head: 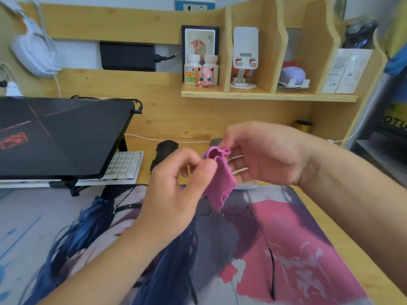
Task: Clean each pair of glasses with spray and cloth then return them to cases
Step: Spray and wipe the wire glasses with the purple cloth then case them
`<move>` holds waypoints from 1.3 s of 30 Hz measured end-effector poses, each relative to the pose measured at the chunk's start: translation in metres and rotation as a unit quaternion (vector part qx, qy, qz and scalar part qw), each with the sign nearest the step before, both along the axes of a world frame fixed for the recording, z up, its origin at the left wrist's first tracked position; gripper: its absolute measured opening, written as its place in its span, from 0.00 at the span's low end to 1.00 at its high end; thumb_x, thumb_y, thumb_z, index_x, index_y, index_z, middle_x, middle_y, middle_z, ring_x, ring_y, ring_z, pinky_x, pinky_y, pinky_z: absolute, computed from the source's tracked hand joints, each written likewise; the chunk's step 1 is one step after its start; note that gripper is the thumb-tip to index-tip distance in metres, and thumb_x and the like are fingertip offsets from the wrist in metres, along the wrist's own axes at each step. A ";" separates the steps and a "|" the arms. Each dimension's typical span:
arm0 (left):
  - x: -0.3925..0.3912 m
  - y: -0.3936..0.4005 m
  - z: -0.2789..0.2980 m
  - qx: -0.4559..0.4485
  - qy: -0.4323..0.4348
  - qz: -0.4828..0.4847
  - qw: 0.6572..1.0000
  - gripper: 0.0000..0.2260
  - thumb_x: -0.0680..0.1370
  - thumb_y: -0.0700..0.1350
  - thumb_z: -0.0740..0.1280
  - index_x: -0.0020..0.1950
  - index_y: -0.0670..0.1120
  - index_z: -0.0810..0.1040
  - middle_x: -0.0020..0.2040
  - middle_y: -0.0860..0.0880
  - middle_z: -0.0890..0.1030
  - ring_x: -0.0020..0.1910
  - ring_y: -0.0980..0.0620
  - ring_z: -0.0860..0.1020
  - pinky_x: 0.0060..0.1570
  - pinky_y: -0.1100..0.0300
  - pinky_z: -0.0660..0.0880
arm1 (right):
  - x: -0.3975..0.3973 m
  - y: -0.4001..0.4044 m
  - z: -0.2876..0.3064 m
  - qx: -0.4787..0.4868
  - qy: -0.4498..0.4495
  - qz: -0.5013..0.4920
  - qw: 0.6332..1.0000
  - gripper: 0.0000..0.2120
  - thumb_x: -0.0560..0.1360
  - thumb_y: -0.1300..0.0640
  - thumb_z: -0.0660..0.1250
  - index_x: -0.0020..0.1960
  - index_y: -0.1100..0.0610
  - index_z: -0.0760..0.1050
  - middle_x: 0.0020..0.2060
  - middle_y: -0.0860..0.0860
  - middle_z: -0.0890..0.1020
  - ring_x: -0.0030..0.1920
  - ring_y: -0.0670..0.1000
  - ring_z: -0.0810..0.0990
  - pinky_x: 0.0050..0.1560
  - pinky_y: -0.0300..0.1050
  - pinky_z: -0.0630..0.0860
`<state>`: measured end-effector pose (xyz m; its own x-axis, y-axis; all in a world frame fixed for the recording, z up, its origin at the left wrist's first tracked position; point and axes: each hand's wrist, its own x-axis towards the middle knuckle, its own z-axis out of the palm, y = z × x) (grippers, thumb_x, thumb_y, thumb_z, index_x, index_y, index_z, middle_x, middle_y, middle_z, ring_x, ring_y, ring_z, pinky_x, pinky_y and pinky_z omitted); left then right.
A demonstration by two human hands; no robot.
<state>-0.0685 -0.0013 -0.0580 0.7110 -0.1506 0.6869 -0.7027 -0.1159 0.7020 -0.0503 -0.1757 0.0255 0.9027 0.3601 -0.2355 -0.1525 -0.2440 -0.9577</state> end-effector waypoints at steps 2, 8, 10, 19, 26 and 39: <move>-0.005 -0.002 0.007 -0.008 0.034 -0.005 0.999 0.23 0.79 0.57 0.62 0.37 0.39 0.75 0.32 0.48 0.74 0.35 0.50 0.72 0.39 0.63 0.67 | -0.003 0.006 -0.004 0.000 -0.017 -0.017 1.000 0.05 0.76 0.60 0.60 0.47 0.59 0.74 0.40 0.55 0.75 0.37 0.52 0.74 0.51 0.50 0.75; -0.004 0.004 0.015 0.047 0.128 0.032 0.990 0.13 0.78 0.39 0.66 0.33 0.41 0.75 0.27 0.55 0.70 0.27 0.59 0.66 0.29 0.69 0.63 | -0.008 0.008 -0.005 -0.069 -0.059 -0.044 0.995 0.11 0.74 0.62 0.63 0.33 0.54 0.74 0.38 0.53 0.75 0.39 0.51 0.72 0.45 0.47 0.74; -0.003 0.008 0.026 0.075 0.138 0.031 0.987 0.11 0.76 0.37 0.66 0.34 0.43 0.76 0.28 0.54 0.71 0.27 0.59 0.68 0.29 0.70 0.64 | -0.008 0.001 -0.001 -0.089 -0.050 -0.030 0.994 0.10 0.73 0.64 0.62 0.35 0.55 0.73 0.42 0.54 0.75 0.43 0.52 0.73 0.48 0.48 0.76; 0.013 -0.028 0.129 0.336 0.093 0.003 0.937 0.05 0.76 0.49 0.68 0.41 0.53 0.79 0.27 0.54 0.75 0.22 0.61 0.67 0.31 0.59 0.63 | -0.031 -0.047 0.023 -0.039 -0.065 0.040 0.996 0.31 0.75 0.37 0.64 0.61 0.64 0.75 0.60 0.61 0.81 0.61 0.64 0.80 0.64 0.60 0.75; 0.029 -0.056 0.147 0.335 0.180 -0.144 0.914 0.07 0.74 0.48 0.75 0.51 0.50 0.85 0.48 0.47 0.87 0.51 0.50 0.85 0.56 0.53 0.81 | -0.052 -0.106 0.013 -0.064 -0.152 -0.048 0.985 0.07 0.77 0.71 0.67 0.50 0.62 0.80 0.29 0.48 0.81 0.27 0.44 0.78 0.23 0.37 0.71; 0.035 -0.124 0.048 0.365 0.034 -0.095 0.926 0.06 0.74 0.40 0.76 0.43 0.52 0.84 0.42 0.55 0.84 0.40 0.62 0.79 0.44 0.70 0.72 | -0.082 -0.199 -0.044 -0.209 -0.256 -0.173 0.928 0.08 0.78 0.60 0.70 0.51 0.50 0.86 0.46 0.47 0.88 0.54 0.42 0.83 0.63 0.39 0.74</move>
<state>-0.0338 -0.1249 -0.0100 0.6624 -0.6831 0.3076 -0.7157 -0.4555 0.5295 -0.1320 -0.3750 -0.0188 0.9793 0.0019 0.2022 0.1579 -0.6319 -0.7588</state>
